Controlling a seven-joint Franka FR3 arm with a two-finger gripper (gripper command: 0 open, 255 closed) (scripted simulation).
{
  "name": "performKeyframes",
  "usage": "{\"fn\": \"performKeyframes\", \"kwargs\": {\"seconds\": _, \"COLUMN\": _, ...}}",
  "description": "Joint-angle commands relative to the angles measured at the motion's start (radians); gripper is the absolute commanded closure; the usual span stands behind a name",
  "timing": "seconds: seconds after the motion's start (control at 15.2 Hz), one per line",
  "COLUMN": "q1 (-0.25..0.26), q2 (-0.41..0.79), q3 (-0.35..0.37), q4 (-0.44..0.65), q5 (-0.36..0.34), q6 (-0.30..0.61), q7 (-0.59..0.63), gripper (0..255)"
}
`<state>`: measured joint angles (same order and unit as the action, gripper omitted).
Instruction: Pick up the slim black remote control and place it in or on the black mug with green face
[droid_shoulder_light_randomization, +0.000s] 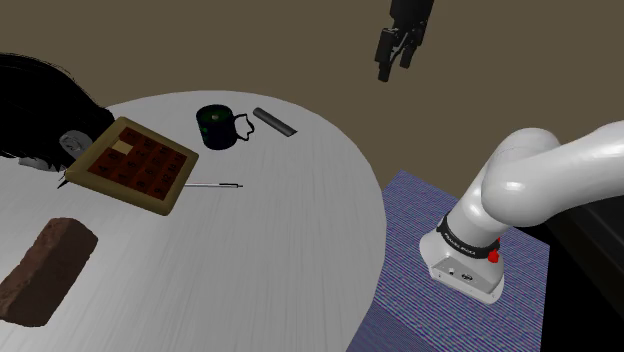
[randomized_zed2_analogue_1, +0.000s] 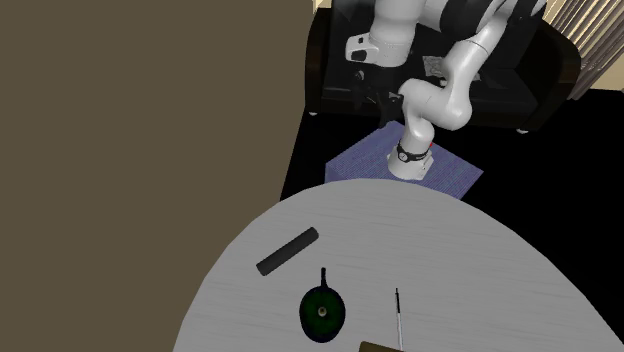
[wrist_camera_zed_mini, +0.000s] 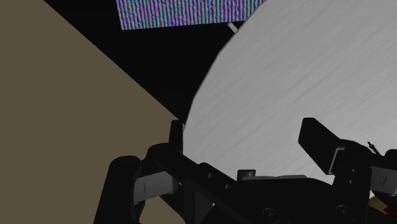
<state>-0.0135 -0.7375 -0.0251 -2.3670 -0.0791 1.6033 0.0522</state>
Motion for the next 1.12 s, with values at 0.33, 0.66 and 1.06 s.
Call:
{"fn": "performKeyframes", "kwargs": {"seconds": 0.33, "q1": 0.006, "q2": 0.164, "q3": 0.019, "q4": 0.022, "q5": 0.010, "q6": 0.145, "q7": 0.039, "gripper": 0}}
{"fn": "performKeyframes", "kwargs": {"seconds": 0.66, "q1": 0.011, "q2": 0.343, "q3": 0.035, "q4": 0.079, "q5": 0.013, "q6": 0.269, "q7": 0.077, "gripper": 0}}
{"fn": "performKeyframes", "kwargs": {"seconds": 1.06, "q1": 0.015, "q2": 0.568, "q3": 0.052, "q4": 0.193, "q5": 0.007, "q6": 0.383, "q7": 0.120, "gripper": 0}}
